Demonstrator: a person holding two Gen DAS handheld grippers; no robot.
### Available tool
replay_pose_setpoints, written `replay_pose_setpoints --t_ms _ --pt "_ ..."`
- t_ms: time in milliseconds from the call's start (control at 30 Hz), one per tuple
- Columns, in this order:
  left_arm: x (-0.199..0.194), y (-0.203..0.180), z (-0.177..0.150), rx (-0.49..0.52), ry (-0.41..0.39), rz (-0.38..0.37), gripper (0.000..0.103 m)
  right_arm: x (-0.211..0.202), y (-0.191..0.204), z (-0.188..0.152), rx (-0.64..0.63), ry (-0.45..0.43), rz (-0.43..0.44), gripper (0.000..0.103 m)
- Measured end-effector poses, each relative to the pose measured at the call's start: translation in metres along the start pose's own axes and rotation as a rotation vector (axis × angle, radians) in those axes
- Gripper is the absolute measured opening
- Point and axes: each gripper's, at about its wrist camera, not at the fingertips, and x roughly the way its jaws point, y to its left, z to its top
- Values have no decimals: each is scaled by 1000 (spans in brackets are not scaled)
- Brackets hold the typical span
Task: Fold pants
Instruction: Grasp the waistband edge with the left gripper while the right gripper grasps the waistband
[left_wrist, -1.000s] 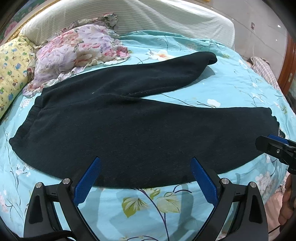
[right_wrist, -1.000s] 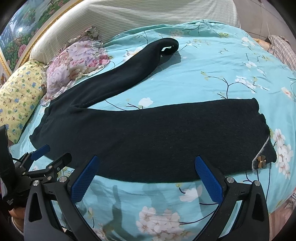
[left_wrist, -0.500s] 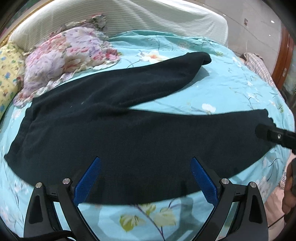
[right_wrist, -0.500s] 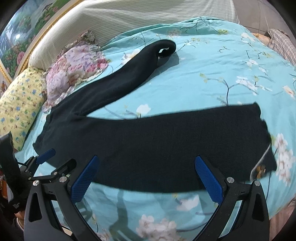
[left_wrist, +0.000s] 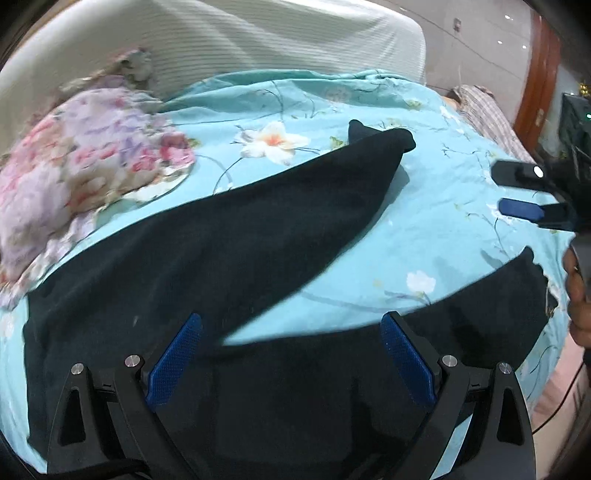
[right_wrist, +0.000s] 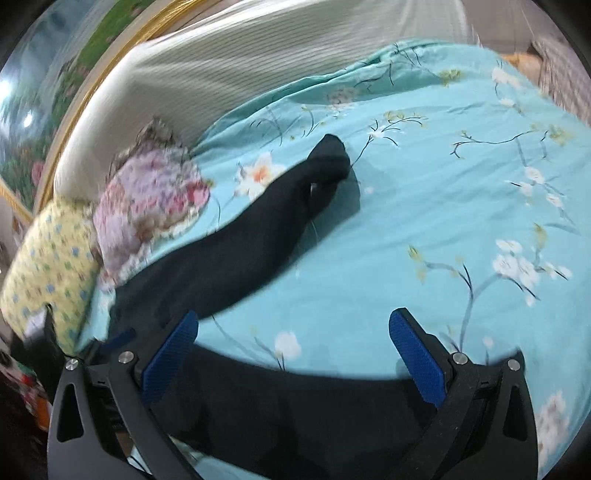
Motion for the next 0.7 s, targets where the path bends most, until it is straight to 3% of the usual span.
replay_pose_setpoints --t_ms 100,267,500,700 --pt "13 4 22 34 6 -5 98 11 -9 22 50 7 21 102" --pt "43 7 59 113 27 -47 98 36 -31 59 188 40 87 91" --pt "85 9 101 234 69 -185 98 84 -70 88 425 141 209 76" --pt "128 21 126 249 144 -302 98 122 -87 99 549 200 296 60"
